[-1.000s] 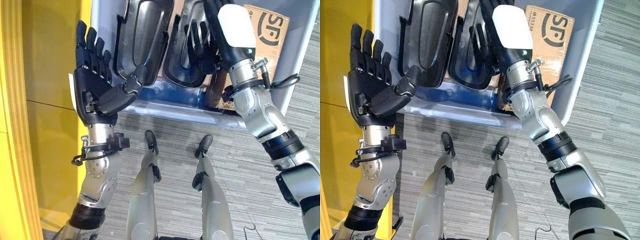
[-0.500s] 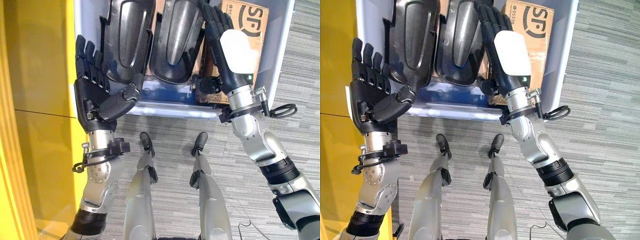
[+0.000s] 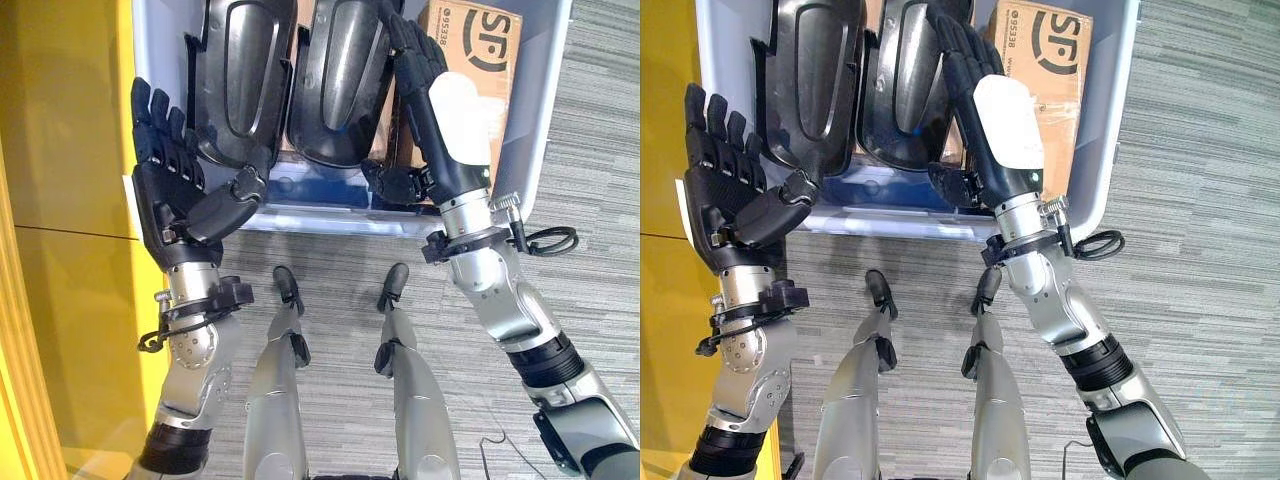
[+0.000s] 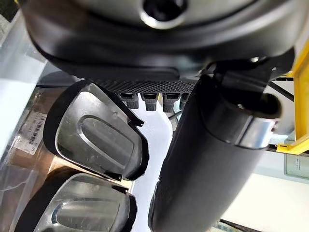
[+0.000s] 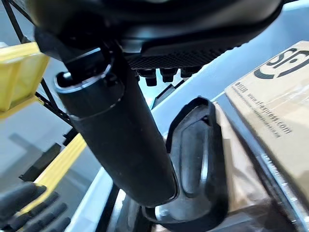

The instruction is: Move parts from the plastic box to the shelf.

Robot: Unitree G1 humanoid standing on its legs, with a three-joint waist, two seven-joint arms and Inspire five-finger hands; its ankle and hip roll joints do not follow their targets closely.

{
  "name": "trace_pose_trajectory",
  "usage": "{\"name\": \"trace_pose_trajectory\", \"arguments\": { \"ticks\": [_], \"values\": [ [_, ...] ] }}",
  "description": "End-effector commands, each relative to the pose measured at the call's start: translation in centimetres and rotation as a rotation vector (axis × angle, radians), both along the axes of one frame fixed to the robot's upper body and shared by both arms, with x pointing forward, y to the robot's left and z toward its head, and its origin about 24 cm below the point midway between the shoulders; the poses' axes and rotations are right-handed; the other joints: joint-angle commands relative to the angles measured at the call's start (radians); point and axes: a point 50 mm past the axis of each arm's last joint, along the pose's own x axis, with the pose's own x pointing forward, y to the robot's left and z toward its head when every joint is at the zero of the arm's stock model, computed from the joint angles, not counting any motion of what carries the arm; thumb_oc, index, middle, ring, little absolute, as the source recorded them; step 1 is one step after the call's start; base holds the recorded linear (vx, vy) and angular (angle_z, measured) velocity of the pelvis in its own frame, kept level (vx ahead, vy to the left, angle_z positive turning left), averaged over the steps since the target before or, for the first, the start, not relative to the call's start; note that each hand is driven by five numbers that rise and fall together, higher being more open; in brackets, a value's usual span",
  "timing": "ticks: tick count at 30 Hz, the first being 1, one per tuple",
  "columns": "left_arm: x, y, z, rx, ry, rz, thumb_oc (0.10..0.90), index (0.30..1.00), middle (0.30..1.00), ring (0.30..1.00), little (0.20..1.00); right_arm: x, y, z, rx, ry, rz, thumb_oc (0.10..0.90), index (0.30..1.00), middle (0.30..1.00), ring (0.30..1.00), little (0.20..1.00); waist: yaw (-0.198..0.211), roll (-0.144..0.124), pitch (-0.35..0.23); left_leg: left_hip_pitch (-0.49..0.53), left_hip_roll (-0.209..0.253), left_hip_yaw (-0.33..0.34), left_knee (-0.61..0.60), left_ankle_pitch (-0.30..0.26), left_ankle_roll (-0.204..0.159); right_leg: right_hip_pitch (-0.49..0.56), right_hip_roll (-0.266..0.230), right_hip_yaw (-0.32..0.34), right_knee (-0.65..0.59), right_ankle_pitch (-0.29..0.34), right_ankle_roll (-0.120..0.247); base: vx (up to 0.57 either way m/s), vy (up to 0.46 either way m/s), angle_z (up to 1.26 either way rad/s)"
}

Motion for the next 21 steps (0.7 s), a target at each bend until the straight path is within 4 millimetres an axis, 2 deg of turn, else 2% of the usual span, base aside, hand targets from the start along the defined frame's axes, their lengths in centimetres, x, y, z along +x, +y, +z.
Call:
{"name": "trace_pose_trajectory", "arguments": {
  "ticks": [1,2,5,6,7,8,10,12,13,14,19,21],
  "values": [
    [-3.5,0.1,4.4,0.072,-0.288,0.032,0.900,1.000,1.000,1.000,1.000,-4.4,1.3,5.0,0.117,-0.313,0.187,0.900,1.000,1.000,1.000,1.000,0.008,-0.018,-0.014,0.038,-0.021,-0.143,-0.027,-0.040,-0.040,0.161,-0.050,0.032,0.086,-0.161,0.138,0.00,0.000,0.00],
    [-3.6,0.2,4.4,0.075,-0.288,0.035,0.900,1.000,1.000,1.000,1.000,-4.5,1.5,5.0,0.123,-0.314,0.199,0.900,1.000,1.000,1.000,1.000,0.010,-0.018,-0.014,0.050,-0.021,-0.157,-0.029,-0.059,-0.048,0.172,-0.047,0.040,0.086,-0.174,0.145,0.07,0.003,0.00],
    [-3.6,0.2,4.3,0.074,-0.282,0.044,0.900,1.000,1.000,1.000,1.000,-4.6,1.7,4.9,0.129,-0.315,0.208,0.900,1.000,1.000,1.000,1.000,0.012,-0.019,-0.014,0.050,-0.021,-0.160,-0.029,-0.058,-0.049,0.175,-0.048,0.037,0.085,-0.175,0.145,0.00,0.004,0.01],
    [-3.6,0.2,4.2,0.072,-0.280,0.044,0.900,1.000,1.000,1.000,1.000,-4.6,1.7,4.9,0.126,-0.313,0.209,0.900,1.000,1.000,1.000,1.000,0.012,-0.019,-0.014,0.036,-0.022,-0.148,-0.026,-0.038,-0.040,0.166,-0.050,0.029,0.084,-0.163,0.138,0.00,0.000,0.00],
    [-3.6,0.2,4.2,0.068,-0.280,0.044,0.900,1.000,1.000,1.000,1.000,-4.5,1.9,4.9,0.132,-0.309,0.215,0.900,1.000,1.000,1.000,1.000,0.016,-0.018,-0.014,0.048,-0.023,-0.163,-0.029,-0.057,-0.049,0.177,-0.048,0.036,0.085,-0.177,0.145,-0.06,0.016,0.01],
    [-3.6,0.2,4.2,0.066,-0.278,0.046,0.900,1.000,1.000,1.000,1.000,-4.4,2.0,4.9,0.132,-0.307,0.215,0.900,1.000,1.000,1.000,1.000,0.015,-0.018,-0.014,0.035,-0.023,-0.150,-0.026,-0.038,-0.040,0.166,-0.050,0.028,0.084,-0.164,0.138,0.07,0.017,0.01],
    [-3.6,0.2,4.1,0.063,-0.273,0.045,0.900,1.000,1.000,1.000,1.000,-4.2,2.2,4.8,0.129,-0.297,0.213,0.900,1.000,1.000,1.000,1.000,0.018,-0.018,-0.014,0.046,-0.025,-0.165,-0.027,-0.058,-0.047,0.179,-0.048,0.033,0.085,-0.178,0.143,0.00,0.000,0.00],
    [-3.5,0.1,4.1,0.058,-0.271,0.045,0.900,1.000,1.000,1.000,1.000,-4.0,2.3,4.6,0.131,-0.285,0.210,0.900,1.000,1.000,1.000,1.000,0.020,-0.019,-0.014,0.030,-0.026,-0.153,-0.021,-0.039,-0.039,0.170,-0.050,0.023,0.083,-0.165,0.137,-0.03,0.002,0.01],
    [-3.5,0.1,4.1,0.058,-0.270,0.044,0.900,1.000,1.000,1.000,1.000,-3.9,2.4,4.7,0.130,-0.282,0.209,0.900,1.000,1.000,1.000,1.000,0.022,-0.017,-0.014,0.040,-0.027,-0.168,-0.022,-0.059,-0.047,0.182,-0.049,0.029,0.084,-0.180,0.143,0.00,0.001,0.03],
    [-3.5,0.1,4.0,0.057,-0.269,0.044,0.900,1.000,1.000,1.000,1.000,-3.9,2.5,4.6,0.130,-0.281,0.210,0.900,1.000,1.000,1.000,1.000,0.021,-0.017,-0.014,0.027,-0.027,-0.155,-0.020,-0.039,-0.039,0.171,-0.051,0.021,0.083,-0.167,0.136,0.01,0.005,0.03],
    [-3.4,-0.1,4.1,0.046,-0.274,0.037,0.900,1.000,1.000,1.000,1.000,-3.4,3.3,4.3,0.122,-0.251,0.226,0.900,1.000,1.000,1.000,1.000,0.030,-0.014,-0.014,0.017,-0.030,-0.164,-0.022,-0.036,-0.038,0.168,-0.053,0.017,0.084,-0.167,0.136,-0.01,0.008,0.02],
    [-3.4,-0.1,4.0,0.044,-0.270,0.037,0.900,1.000,1.000,1.000,1.000,-3.2,3.6,4.1,0.122,-0.230,0.232,0.900,1.000,1.000,1.000,1.000,0.035,-0.013,-0.014,0.028,-0.032,-0.178,-0.021,-0.058,-0.046,0.180,-0.051,0.024,0.085,-0.180,0.143,0.03,0.003,0.01]
  ]
}}
